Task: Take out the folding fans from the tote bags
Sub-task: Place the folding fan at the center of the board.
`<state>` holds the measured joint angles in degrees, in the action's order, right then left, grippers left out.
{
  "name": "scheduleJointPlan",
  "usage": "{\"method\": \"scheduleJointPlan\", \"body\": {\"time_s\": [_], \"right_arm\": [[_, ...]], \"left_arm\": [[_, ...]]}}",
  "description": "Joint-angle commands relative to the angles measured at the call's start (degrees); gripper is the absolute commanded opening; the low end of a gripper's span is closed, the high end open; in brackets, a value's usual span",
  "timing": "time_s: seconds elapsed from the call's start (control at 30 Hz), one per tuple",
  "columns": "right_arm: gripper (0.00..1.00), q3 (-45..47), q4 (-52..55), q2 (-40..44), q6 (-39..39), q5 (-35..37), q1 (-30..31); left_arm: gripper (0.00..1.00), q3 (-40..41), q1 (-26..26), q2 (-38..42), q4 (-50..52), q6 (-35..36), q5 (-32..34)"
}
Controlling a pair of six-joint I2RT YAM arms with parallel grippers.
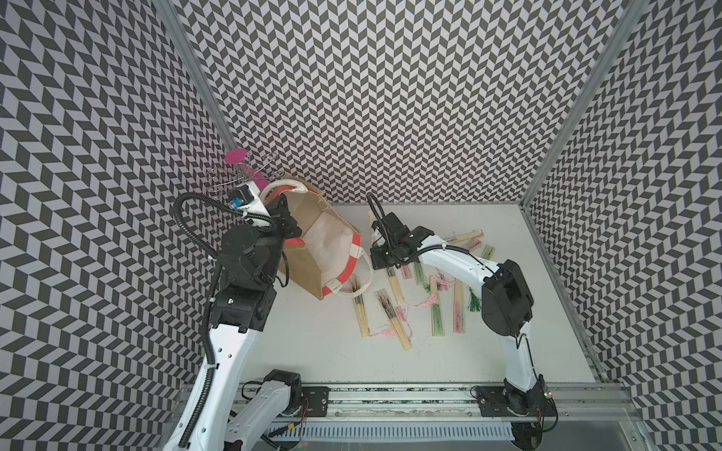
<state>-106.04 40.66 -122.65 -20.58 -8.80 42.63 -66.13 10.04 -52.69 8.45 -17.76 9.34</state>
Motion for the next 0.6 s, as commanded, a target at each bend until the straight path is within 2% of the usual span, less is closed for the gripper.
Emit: {"method": "scheduleJointPlan", "body": {"time_s": [0.0, 0.17, 0.33, 0.57], "right_arm": [[0.00, -3.8, 2.3, -4.0, -0.6, 2.8, 0.9], [0.00, -9.3, 5.0, -9.8, -1.6, 7.0, 1.1], [0.00, -13.6, 7.4, -14.4, -1.3, 7.6, 1.3], [0.27, -13.6, 6.0, -15.7, -1.6, 6.7, 1.3]], "left_arm": [[0.00, -2.9, -0.1, 0.7, -2.7, -1.6, 2.5], [0.00, -2.5, -0.2, 1.3, -4.1, -2.2, 3.1], [0.00, -2.5, -0.3, 1.5, -4.0, -2.4, 4.0], [0.00, -2.0, -1.6, 0.1, -3.6, -3.6, 3.5]]}}
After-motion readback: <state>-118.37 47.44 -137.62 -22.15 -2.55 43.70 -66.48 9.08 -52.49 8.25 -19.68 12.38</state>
